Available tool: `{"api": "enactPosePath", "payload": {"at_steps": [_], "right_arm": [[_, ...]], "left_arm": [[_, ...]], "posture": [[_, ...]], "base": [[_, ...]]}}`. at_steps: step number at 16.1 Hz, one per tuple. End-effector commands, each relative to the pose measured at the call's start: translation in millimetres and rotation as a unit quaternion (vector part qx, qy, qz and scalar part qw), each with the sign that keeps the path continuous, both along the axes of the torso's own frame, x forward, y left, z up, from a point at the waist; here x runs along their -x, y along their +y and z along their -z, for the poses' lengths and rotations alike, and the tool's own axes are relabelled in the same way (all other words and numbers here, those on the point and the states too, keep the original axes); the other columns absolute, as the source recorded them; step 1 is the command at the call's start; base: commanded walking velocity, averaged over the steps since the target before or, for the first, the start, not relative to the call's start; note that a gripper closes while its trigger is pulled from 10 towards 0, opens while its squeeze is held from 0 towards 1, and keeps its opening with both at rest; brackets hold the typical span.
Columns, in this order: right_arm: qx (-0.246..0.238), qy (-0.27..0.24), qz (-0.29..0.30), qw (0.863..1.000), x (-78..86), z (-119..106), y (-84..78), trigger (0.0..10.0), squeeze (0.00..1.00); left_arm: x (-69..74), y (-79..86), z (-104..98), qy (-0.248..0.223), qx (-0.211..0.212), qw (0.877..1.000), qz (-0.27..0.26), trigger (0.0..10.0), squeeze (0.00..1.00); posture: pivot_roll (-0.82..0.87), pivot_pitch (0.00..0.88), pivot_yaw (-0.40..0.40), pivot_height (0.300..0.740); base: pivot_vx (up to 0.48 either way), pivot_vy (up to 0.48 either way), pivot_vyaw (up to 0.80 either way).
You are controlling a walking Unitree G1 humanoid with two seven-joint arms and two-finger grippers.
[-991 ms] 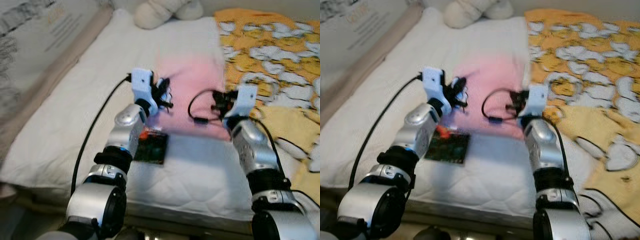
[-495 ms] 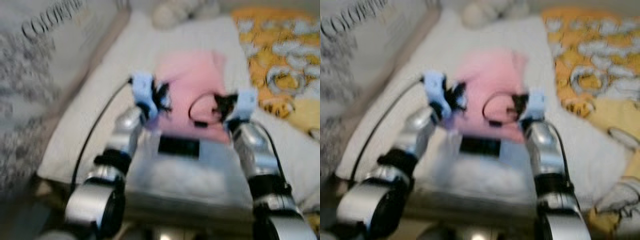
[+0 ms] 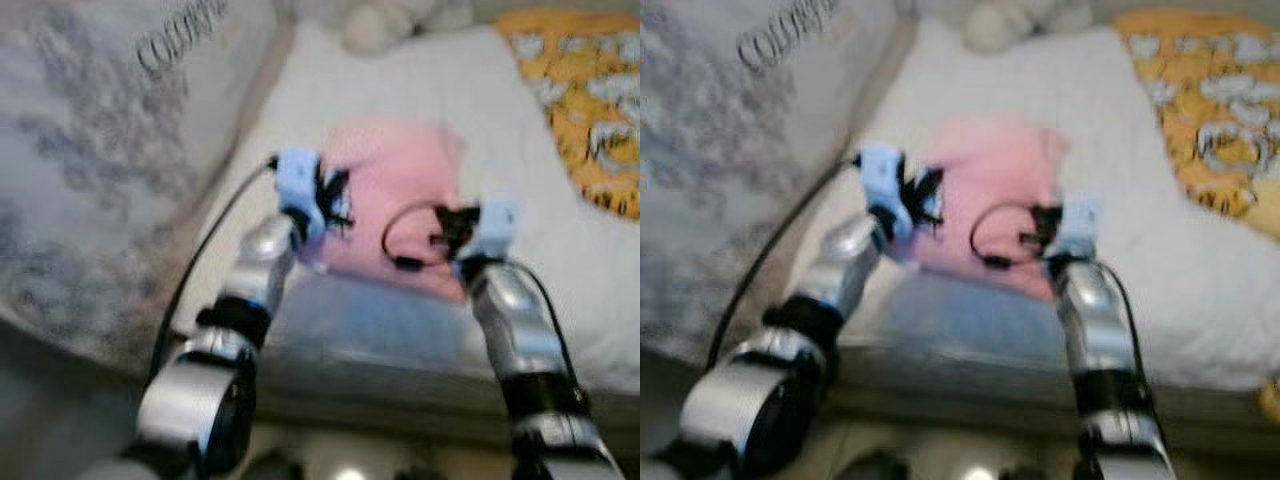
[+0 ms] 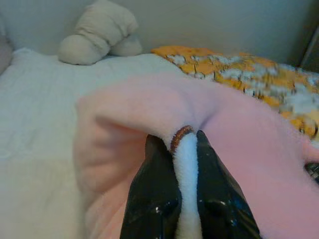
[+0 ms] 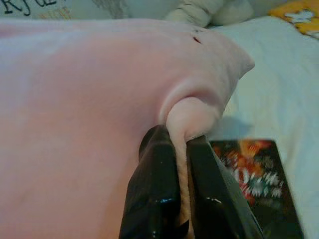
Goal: Clean up the room
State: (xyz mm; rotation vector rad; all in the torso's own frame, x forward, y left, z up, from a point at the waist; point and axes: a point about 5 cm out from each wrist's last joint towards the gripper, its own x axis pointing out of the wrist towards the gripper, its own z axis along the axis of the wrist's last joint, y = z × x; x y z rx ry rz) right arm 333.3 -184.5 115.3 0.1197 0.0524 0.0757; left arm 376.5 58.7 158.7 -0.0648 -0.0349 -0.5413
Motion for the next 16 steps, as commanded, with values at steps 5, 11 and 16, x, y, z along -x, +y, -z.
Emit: {"api": "enactPosePath", "payload": {"at_steps": [5,11,16], "right_arm": [[0.007,0.004,0.000,1.000,1.8,0.9,6.8,10.0,0.00],[0.016,0.006,-0.002,1.000,-1.5,0.1,5.7,10.0,0.00],[0.027,0.019,-0.007,0.999,-1.0,5.7,3.2,10.0,0.00]], "left_arm": [[-9.5,28.4,-14.9,-0.040,-0.018,0.996,-0.084,10.0,0.00],[-7.0,21.6,-8.1,-0.029,-0.028,0.995,-0.088,10.0,0.00],[-4.1,18.1,-0.6,-0.014,-0.032,0.995,-0.089,10.0,0.00]], "posture": [[0.00,0.000,0.054,0.740],[0.01,0.000,0.047,0.740],[0.01,0.000,0.051,0.740]], "base": [[0.288,0.000,0.00],[0.480,0.000,0.10],[0.480,0.000,0.57]]}}
